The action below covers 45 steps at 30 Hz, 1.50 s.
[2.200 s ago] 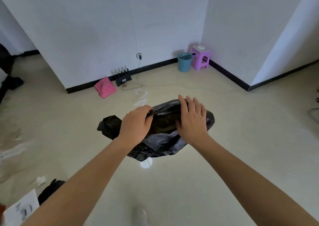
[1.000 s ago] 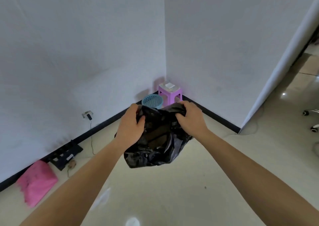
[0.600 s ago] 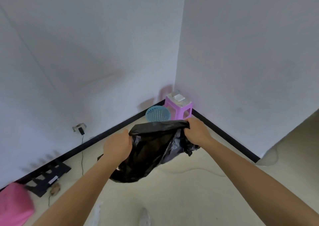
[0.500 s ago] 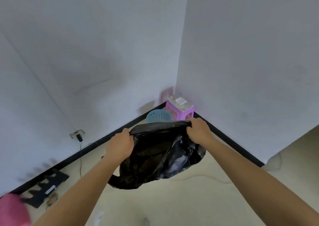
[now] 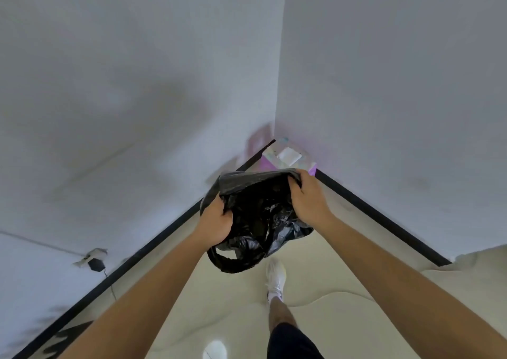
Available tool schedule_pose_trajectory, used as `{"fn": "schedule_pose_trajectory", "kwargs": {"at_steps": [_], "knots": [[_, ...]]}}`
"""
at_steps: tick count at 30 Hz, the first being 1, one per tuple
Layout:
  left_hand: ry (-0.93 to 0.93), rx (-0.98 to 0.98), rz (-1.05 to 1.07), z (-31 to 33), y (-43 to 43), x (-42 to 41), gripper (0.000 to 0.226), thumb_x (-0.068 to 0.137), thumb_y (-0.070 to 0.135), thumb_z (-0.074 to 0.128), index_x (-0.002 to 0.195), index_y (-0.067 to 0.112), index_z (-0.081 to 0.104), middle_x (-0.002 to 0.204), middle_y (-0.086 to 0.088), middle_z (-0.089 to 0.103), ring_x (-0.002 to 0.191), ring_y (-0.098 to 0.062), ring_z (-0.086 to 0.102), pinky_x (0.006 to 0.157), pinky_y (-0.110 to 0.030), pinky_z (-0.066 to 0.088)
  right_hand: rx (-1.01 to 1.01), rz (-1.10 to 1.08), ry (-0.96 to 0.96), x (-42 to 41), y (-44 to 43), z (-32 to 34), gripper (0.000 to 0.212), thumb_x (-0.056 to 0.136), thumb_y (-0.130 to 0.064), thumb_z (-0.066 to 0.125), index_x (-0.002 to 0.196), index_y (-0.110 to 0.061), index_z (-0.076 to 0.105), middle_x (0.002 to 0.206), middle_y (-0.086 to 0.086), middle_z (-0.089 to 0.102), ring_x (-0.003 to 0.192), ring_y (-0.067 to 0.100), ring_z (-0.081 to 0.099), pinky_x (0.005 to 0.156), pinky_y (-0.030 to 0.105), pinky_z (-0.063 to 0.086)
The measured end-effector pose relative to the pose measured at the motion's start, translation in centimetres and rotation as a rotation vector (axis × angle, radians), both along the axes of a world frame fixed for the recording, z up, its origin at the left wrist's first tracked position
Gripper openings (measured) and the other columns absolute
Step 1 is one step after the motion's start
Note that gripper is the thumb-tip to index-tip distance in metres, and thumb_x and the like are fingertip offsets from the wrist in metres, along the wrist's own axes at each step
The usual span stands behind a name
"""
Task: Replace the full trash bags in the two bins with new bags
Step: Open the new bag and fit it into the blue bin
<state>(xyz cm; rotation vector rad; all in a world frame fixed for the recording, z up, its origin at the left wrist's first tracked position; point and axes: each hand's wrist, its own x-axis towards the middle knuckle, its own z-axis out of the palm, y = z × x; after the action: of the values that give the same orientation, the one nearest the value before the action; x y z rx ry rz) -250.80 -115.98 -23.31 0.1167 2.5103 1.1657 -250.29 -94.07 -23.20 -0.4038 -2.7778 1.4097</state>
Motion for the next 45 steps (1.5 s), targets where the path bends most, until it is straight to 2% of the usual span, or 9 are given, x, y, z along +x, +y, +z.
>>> {"fn": "schedule_pose_trajectory", "kwargs": {"at_steps": [4,9,12,18,25,29,35,41,45], "knots": [[-0.179,-0.144,0.137,-5.5,1.6,-9.2,0.017,0.100,0.011,0.040,0.088,0.012,0.052,0.078,-0.011,0.056,0.075,-0.030,0.055,0.067,-0.035,0.041,-0.087,0.047,-0.072,-9.8,1.0,-4.3,0.025,0.096,-0.017,0.055,0.121,-0.017,0.061,0.108,-0.004,0.062,0.097,0.013,0.057,0.085,0.025,0.042],[-0.276,-0.255,0.133,-12.4,3.2,-19.1,0.018,0.099,0.008,0.035,0.106,0.011,0.052,0.071,-0.002,0.049,0.069,-0.023,0.049,0.063,-0.032,0.037,-0.056,0.070,-0.284,-19.5,2.3,-11.9,0.025,0.076,-0.003,0.062,0.098,-0.014,0.067,0.089,0.001,0.069,0.080,0.019,0.064,0.065,0.016,0.043],[-0.365,-0.214,0.211,-17.7,3.6,-23.4,0.020,0.093,-0.001,0.034,0.089,0.012,0.049,0.067,0.000,0.045,0.066,-0.021,0.044,0.056,-0.030,0.032,-0.054,0.016,-0.402,-23.1,1.7,-18.0,0.016,0.080,-0.003,0.056,0.074,-0.018,0.059,0.077,0.005,0.063,0.069,0.022,0.058,0.055,0.013,0.037],[-0.430,-0.220,0.301,-33.2,4.2,-29.5,0.016,0.085,-0.006,0.037,0.088,0.002,0.051,0.079,-0.006,0.054,0.079,-0.027,0.052,0.062,-0.030,0.036,0.052,-0.024,-0.512,-27.3,-0.2,-33.7,0.034,0.091,-0.015,0.056,0.125,-0.013,0.058,0.139,0.010,0.038,0.132,0.031,0.035,0.114,0.043,0.030],[-0.553,-0.330,0.008,-50.5,2.7,-32.2,0.029,0.088,-0.005,0.040,0.114,0.000,0.051,0.129,-0.021,0.050,0.110,-0.040,0.052,0.083,-0.035,0.038,0.111,0.093,-0.657,-31.2,-2.0,-51.9,0.047,0.094,-0.025,0.053,0.139,-0.012,0.046,0.161,0.018,0.013,0.146,0.040,0.021,0.119,0.043,0.023],[-0.634,-0.393,-0.089,-56.7,0.8,-32.5,0.014,0.088,-0.003,0.040,0.098,0.003,0.047,0.105,-0.016,0.051,0.107,-0.038,0.052,0.078,-0.033,0.036,0.219,0.305,-0.937,-32.6,-4.3,-61.5,0.061,0.089,-0.032,0.046,0.143,-0.003,0.038,0.152,0.025,0.027,0.132,0.046,0.036,0.111,0.043,0.035],[-0.590,-0.367,-0.191,-60.5,0.9,-33.3,0.013,0.088,-0.002,0.038,0.083,0.010,0.043,0.082,-0.002,0.047,0.088,-0.027,0.049,0.078,-0.036,0.041,0.278,0.411,-1.138,-32.3,-5.7,-65.3,0.041,0.101,-0.013,0.039,0.136,0.006,0.048,0.139,0.025,0.051,0.127,0.037,0.050,0.099,0.033,0.042],[-0.723,-0.331,-0.365,-62.9,2.8,-34.3,0.027,0.088,-0.001,0.039,0.069,0.017,0.036,0.075,0.000,0.041,0.073,-0.020,0.044,0.064,-0.028,0.034,-0.075,0.012,-1.141,-31.9,-4.6,-66.2,0.051,0.081,-0.027,0.053,0.125,-0.002,0.060,0.122,0.016,0.065,0.107,0.032,0.063,0.097,0.038,0.053],[-0.815,-0.227,-0.188,-62.5,2.4,-33.9,0.028,0.085,-0.005,0.037,0.068,0.015,0.027,0.070,0.000,0.031,0.058,-0.015,0.028,0.049,-0.025,0.025,0.338,-0.015,-0.789,-31.5,-2.6,-63.7,0.040,0.087,-0.017,0.050,0.124,-0.004,0.055,0.128,0.020,0.055,0.117,0.038,0.054,0.094,0.040,0.043]]}}
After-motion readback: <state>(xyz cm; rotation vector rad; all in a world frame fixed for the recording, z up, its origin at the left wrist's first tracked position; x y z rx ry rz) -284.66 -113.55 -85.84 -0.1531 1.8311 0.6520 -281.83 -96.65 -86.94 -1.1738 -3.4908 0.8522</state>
